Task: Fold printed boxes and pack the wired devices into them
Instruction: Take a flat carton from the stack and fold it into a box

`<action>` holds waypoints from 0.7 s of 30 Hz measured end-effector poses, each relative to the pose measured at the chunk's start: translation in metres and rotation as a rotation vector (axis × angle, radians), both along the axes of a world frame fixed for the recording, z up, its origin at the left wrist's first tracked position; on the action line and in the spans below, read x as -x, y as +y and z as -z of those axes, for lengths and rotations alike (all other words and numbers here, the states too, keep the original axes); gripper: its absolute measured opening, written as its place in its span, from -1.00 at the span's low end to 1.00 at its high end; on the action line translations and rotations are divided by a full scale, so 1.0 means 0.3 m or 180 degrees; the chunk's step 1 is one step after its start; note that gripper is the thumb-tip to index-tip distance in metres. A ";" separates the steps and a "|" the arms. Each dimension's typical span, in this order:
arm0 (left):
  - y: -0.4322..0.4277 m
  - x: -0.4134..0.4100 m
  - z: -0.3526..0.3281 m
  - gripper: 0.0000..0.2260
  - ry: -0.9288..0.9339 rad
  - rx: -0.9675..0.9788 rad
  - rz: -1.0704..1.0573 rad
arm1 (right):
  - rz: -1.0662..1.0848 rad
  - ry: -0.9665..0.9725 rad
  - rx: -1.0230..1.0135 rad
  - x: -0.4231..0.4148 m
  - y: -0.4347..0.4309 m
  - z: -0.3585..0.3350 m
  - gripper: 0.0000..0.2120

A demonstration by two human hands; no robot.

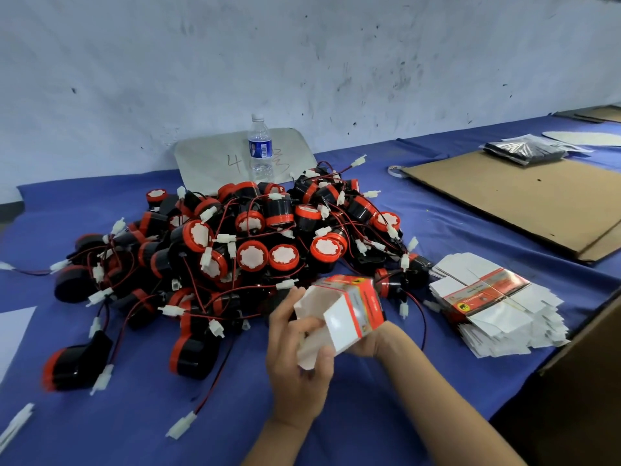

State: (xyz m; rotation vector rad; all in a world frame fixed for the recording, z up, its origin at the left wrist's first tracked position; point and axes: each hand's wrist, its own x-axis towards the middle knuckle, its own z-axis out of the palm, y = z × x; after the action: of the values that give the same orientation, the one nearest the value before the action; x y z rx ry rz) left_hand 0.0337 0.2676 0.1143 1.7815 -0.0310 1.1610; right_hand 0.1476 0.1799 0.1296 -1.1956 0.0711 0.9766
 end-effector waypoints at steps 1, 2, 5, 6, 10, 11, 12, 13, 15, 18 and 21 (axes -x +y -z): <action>0.005 -0.002 0.000 -0.84 -0.0028 0.0141 -0.0031 | -0.0202 -0.0142 0.0033 -0.006 0.005 -0.003 -0.72; 0.010 -0.004 0.000 -0.87 -0.0059 0.0316 -0.0056 | -0.0479 -0.0287 0.0078 -0.009 0.013 -0.012 -0.73; 0.021 -0.011 0.000 -0.86 -0.0171 0.0679 -0.0319 | -0.1021 -0.0416 0.0051 -0.016 0.038 -0.044 -0.71; 0.025 -0.015 0.004 -0.85 -0.0197 0.0718 -0.0424 | -0.1091 -0.0399 0.0067 -0.022 0.049 -0.046 -0.66; 0.045 -0.019 0.008 -0.76 -0.0143 0.0682 -0.0574 | -0.0676 -0.0103 0.0236 -0.031 0.089 -0.035 -0.66; 0.052 -0.018 0.005 -0.72 -0.0125 0.0638 -0.0570 | -0.0535 -0.0107 0.0297 -0.025 0.091 -0.032 -0.70; 0.060 -0.018 0.006 -0.66 -0.0124 0.0624 -0.0565 | -0.0413 -0.0158 0.0327 -0.019 0.089 -0.027 -0.72; 0.065 -0.018 0.003 -0.61 -0.0140 0.0696 -0.0570 | -0.0282 -0.0188 0.0246 -0.007 0.088 -0.029 -0.74; 0.070 -0.022 0.000 -0.53 -0.0195 0.1000 -0.0587 | -0.0052 -0.0144 0.0092 0.015 0.080 -0.024 -0.73; 0.060 -0.029 0.006 -0.38 -0.0195 0.1629 -0.0445 | 0.0177 -0.0036 -0.0180 0.045 0.060 0.014 -0.59; 0.029 -0.021 0.004 -0.24 -0.0084 0.1773 -0.0250 | 0.0443 0.0103 -0.0684 0.080 0.036 0.039 -0.42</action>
State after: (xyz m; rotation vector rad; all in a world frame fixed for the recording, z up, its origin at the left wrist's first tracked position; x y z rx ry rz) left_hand 0.0402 0.2764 0.1133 1.2815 0.3203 1.1141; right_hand 0.1236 0.1906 0.1179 -0.9648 0.0721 0.8583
